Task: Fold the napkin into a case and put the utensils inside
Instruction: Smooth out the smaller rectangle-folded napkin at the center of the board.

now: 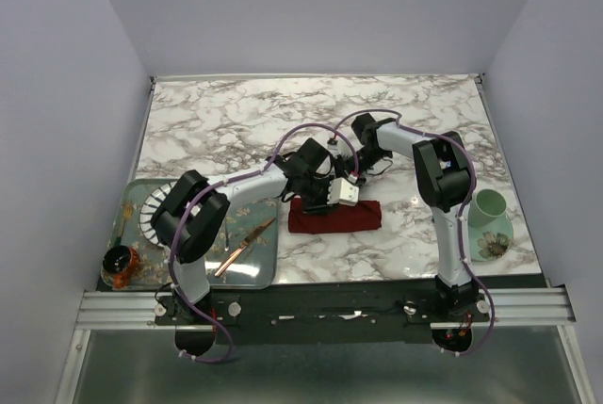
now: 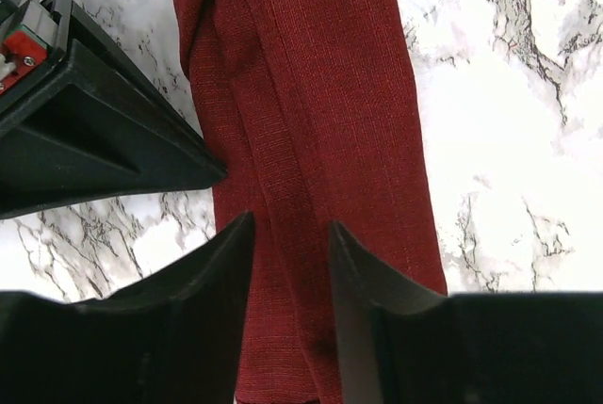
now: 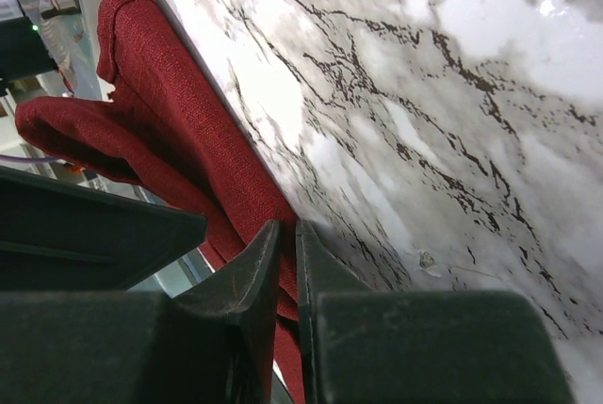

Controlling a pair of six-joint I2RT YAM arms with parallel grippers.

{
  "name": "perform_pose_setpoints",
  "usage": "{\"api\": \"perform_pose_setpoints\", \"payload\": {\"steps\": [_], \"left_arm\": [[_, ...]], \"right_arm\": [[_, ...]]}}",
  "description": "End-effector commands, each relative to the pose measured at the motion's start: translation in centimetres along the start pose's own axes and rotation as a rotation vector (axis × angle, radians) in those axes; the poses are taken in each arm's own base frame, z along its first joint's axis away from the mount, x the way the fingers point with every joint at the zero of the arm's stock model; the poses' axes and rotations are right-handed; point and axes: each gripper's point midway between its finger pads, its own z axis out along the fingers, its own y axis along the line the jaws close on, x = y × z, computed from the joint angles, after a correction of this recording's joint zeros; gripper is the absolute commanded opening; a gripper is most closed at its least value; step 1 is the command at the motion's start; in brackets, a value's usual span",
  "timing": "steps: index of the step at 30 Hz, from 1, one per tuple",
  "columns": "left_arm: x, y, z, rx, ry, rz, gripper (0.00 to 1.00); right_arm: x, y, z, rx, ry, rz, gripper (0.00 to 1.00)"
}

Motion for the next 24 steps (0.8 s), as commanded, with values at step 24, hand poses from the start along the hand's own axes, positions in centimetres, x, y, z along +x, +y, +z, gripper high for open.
{"api": "perform_pose_setpoints", "payload": {"steps": [24], "left_arm": [[-1.8,-2.1,0.2,0.070,-0.005,-0.106,0.44]], "right_arm": [[0.6,-1.1,0.5,0.058,0.015,-0.031,0.18]]}}
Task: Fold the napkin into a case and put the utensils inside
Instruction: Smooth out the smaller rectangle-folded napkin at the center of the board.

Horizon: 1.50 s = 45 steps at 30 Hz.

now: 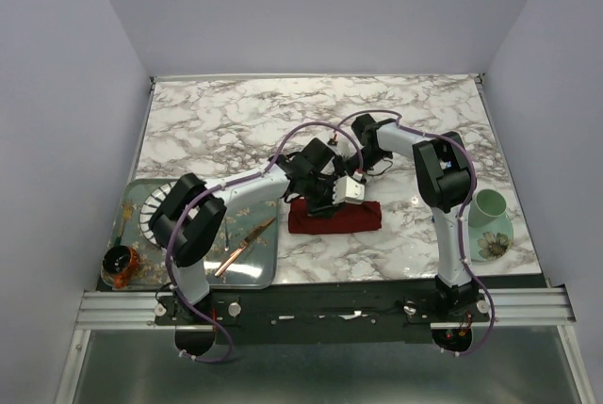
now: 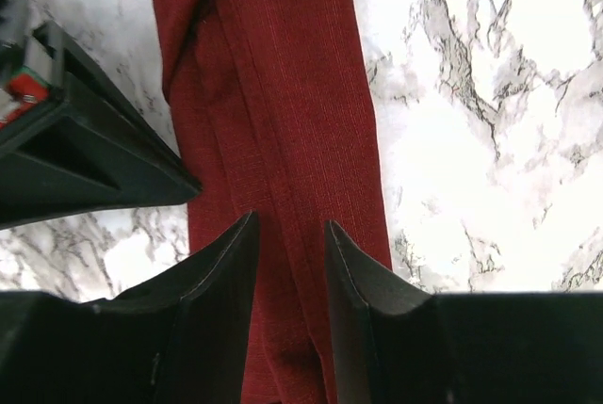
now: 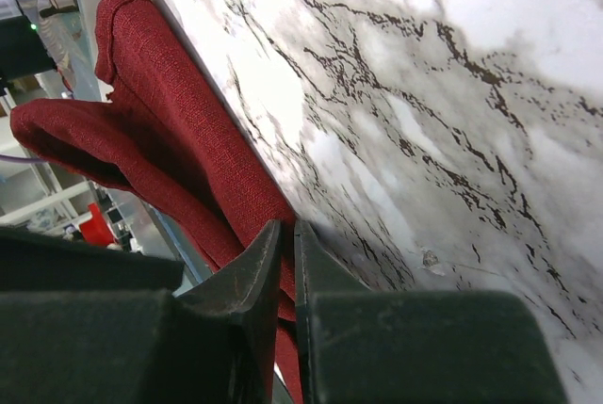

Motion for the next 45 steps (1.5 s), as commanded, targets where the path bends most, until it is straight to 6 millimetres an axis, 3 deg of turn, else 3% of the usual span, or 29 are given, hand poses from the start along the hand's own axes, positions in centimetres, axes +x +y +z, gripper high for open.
{"api": "perform_pose_setpoints", "payload": {"steps": [1,9,12,15,19,20,35,41,45], "left_arm": [[0.6,-0.5,0.9,0.046,0.019,-0.028,0.44],[1.6,-0.3,1.9,0.057,0.048,-0.049,0.43],[1.5,-0.1,2.0,0.052,0.046,-0.048,0.38],[1.4,0.2,2.1,0.044,0.046,-0.044,0.26],[1.0,0.8,2.1,0.020,0.036,-0.049,0.01],[0.8,1.0,2.1,0.013,0.033,-0.054,0.00],[0.7,3.8,2.2,-0.104,0.041,-0.137,0.00],[2.7,3.7,3.3,-0.086,0.100,-0.163,0.00],[3.9,3.3,3.6,-0.079,0.132,-0.160,0.00]], "right_arm": [[0.3,-1.1,0.4,0.058,0.012,-0.035,0.18],[0.8,-1.1,0.5,0.052,0.020,-0.037,0.15],[1.1,-1.2,0.6,0.048,0.025,-0.032,0.13],[1.3,-1.1,0.8,0.038,0.029,-0.029,0.10],[1.6,-0.9,0.9,0.027,0.034,-0.028,0.06],[1.5,-0.9,0.8,0.028,0.032,-0.033,0.05],[1.8,-1.0,0.8,0.024,0.040,-0.048,0.03],[1.8,-0.8,0.5,0.032,0.038,-0.053,0.03],[0.9,-0.6,-0.7,0.069,0.009,-0.058,0.13]]}}
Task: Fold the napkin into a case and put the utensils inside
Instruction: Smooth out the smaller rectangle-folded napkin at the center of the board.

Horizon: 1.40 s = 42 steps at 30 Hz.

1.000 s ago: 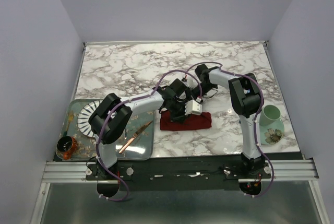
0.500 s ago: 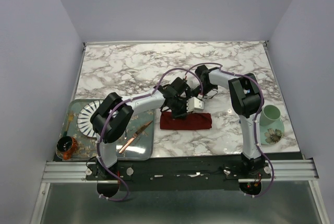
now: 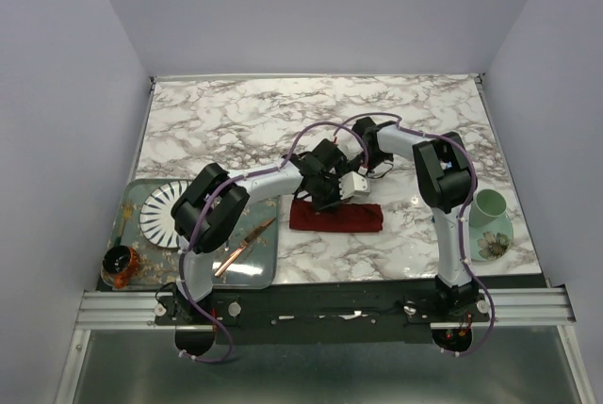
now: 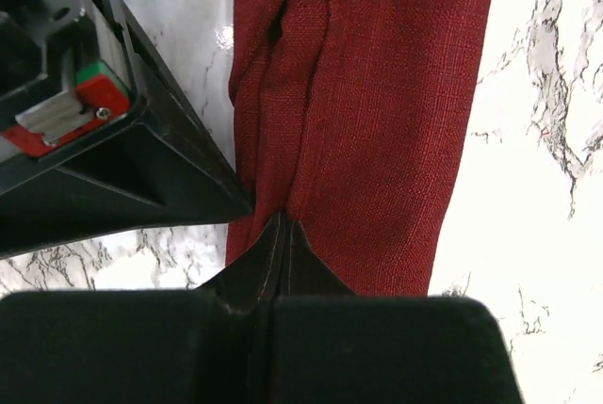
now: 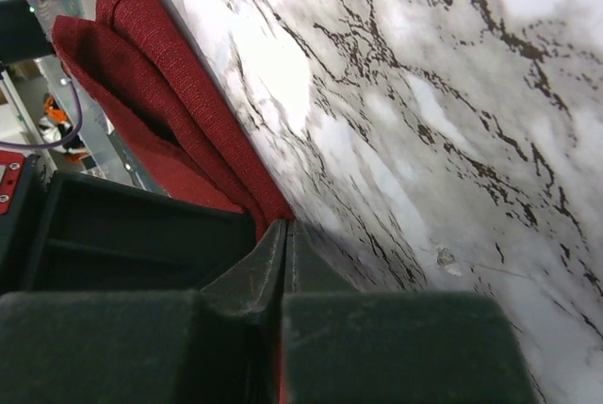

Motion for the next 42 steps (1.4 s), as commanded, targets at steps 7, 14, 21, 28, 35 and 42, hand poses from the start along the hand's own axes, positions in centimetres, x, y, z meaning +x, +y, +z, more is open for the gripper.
{"api": "perform_pose_setpoints", "payload": {"steps": [7,14,21,28,35,42], "left_arm": [[1.9,0.5,1.1,-0.021,0.070,0.014,0.00],[1.8,0.4,1.3,-0.015,0.074,0.007,0.00],[2.0,0.5,1.4,-0.016,0.083,0.001,0.00],[2.1,0.6,1.7,-0.014,0.093,-0.005,0.00],[2.1,0.7,1.8,-0.016,0.096,-0.013,0.00],[1.9,0.4,1.6,-0.010,0.074,0.023,0.00]], "right_arm": [[-1.9,-0.7,-7.1,0.120,-0.102,0.025,0.24],[2.3,-1.8,-11.4,0.140,-0.137,0.157,0.20],[6.0,-1.0,-9.8,0.109,-0.101,0.226,0.14],[7.8,-3.2,-7.3,0.103,-0.038,0.291,0.12],[8.6,-3.6,-5.4,0.156,0.020,0.254,0.14],[6.5,-1.0,-7.9,0.132,-0.057,0.100,0.31]]}}
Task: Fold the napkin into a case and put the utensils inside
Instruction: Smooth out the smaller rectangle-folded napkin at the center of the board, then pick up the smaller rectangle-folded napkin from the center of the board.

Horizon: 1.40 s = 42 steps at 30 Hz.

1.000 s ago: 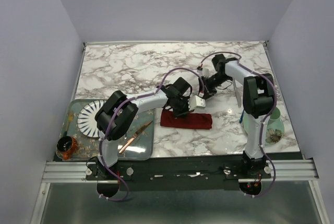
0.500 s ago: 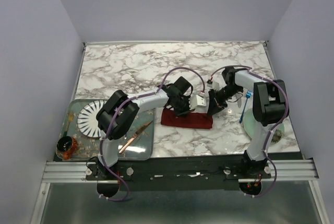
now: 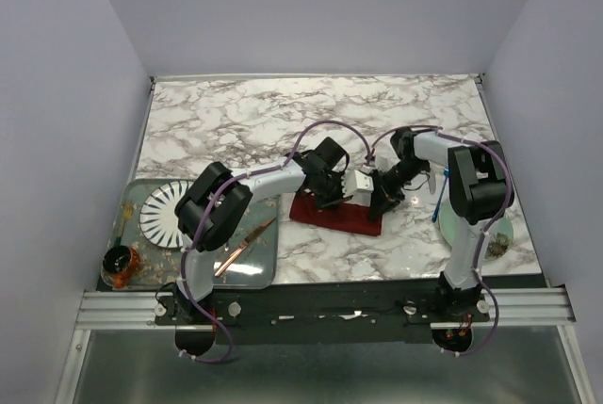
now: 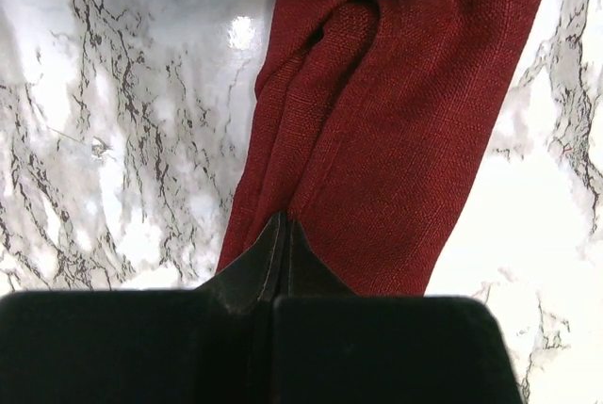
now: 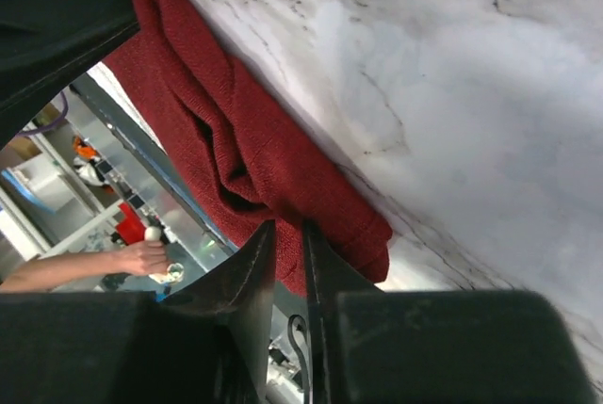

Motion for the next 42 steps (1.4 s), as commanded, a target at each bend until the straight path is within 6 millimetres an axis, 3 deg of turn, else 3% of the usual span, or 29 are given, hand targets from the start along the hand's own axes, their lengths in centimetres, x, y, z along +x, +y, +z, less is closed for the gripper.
{"api": "perform_pose_setpoints", "payload": {"steps": [1,4,8,12,20,27,34,42], "left_arm": [[2.3,-0.3,0.8,0.003,0.062,0.019,0.00],[2.3,-0.6,0.7,0.007,0.047,0.034,0.00],[2.6,-0.7,0.8,0.008,0.036,0.072,0.00],[2.7,-0.8,0.8,0.006,0.029,0.099,0.00],[2.8,-0.7,0.9,0.005,0.024,0.131,0.00],[3.0,-0.7,1.1,0.008,0.025,0.132,0.00],[3.1,-0.6,1.4,0.008,0.033,0.119,0.00],[3.1,-0.4,1.4,-0.001,0.036,0.102,0.00]], "right_arm": [[-2.1,1.8,-3.0,0.029,-0.105,-0.200,0.42],[-3.5,2.3,-4.8,0.077,-0.150,-0.340,0.52],[-4.9,2.5,-5.0,0.058,-0.147,-0.385,0.61],[-6.1,3.1,-3.7,0.015,-0.131,-0.406,0.71],[-7.8,2.6,-0.6,-0.003,-0.083,-0.414,0.75],[-6.8,3.1,1.6,-0.061,-0.006,-0.434,0.73],[-5.5,2.9,2.7,-0.128,0.071,-0.396,0.62],[-4.6,2.7,3.3,-0.162,0.102,-0.366,0.59]]}}
